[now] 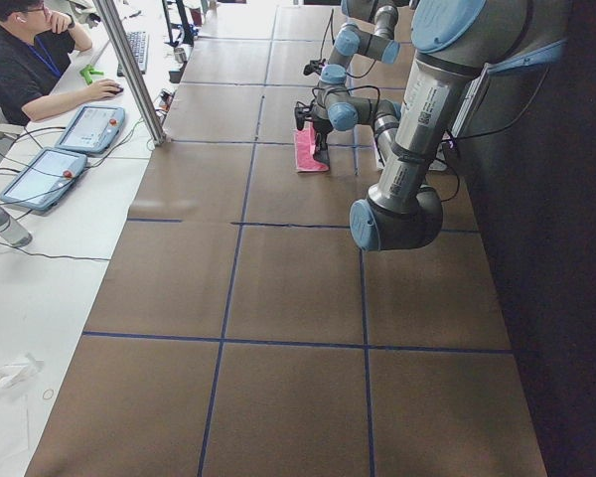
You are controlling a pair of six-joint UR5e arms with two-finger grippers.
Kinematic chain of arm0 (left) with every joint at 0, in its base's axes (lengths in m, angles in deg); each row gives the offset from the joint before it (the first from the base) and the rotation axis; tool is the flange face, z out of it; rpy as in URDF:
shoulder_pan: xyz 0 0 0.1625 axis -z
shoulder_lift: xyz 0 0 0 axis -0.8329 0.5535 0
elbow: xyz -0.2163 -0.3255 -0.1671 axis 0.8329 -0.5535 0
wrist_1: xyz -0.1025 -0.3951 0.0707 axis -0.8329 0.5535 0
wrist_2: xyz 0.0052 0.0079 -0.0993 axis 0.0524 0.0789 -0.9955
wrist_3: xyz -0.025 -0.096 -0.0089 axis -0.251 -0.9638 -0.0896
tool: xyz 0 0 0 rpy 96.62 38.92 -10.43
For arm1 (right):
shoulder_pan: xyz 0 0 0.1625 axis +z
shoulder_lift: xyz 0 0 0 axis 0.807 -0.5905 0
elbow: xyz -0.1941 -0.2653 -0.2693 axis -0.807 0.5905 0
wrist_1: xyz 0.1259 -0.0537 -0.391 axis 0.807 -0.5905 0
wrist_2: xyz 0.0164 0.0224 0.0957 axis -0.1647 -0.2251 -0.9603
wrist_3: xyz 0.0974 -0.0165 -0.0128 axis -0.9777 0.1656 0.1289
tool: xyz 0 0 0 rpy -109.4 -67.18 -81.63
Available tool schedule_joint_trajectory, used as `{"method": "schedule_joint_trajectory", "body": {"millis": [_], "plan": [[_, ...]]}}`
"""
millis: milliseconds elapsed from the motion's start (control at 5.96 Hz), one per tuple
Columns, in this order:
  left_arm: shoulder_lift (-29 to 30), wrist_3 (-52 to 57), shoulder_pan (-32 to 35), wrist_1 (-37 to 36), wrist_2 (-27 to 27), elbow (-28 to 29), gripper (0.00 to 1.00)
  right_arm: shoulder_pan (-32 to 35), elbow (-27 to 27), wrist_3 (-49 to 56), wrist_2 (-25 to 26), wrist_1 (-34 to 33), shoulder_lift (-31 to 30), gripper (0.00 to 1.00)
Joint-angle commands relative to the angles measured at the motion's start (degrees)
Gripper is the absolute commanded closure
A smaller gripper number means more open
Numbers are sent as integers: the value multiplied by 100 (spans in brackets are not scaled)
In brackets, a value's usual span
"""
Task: Fold towel twice with both arms
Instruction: 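Fold the held edge over to the far edge with both grippers and release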
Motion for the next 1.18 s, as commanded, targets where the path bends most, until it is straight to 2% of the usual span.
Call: {"method": "schedule_joint_trajectory", "body": {"millis": [0, 168, 336, 504, 672, 1007], "plan": [[130, 47, 155, 286, 5, 432, 100, 170, 127, 22, -7, 98, 27, 100], [191, 169, 304, 393, -4, 600, 89, 284, 145, 265, -50, 98, 36, 83], [270, 362, 436, 394, -4, 758, 19, 468, 310, 703, -198, 98, 149, 29], [296, 590, 646, 385, -21, 777, 0, 722, 825, 820, -322, 89, 594, 0], [314, 801, 874, 385, -65, 786, 0, 1134, 883, 1422, -1019, 98, 625, 0], [297, 979, 895, 394, -292, 760, 0, 1593, 874, 2433, -1718, 98, 520, 0]]}}
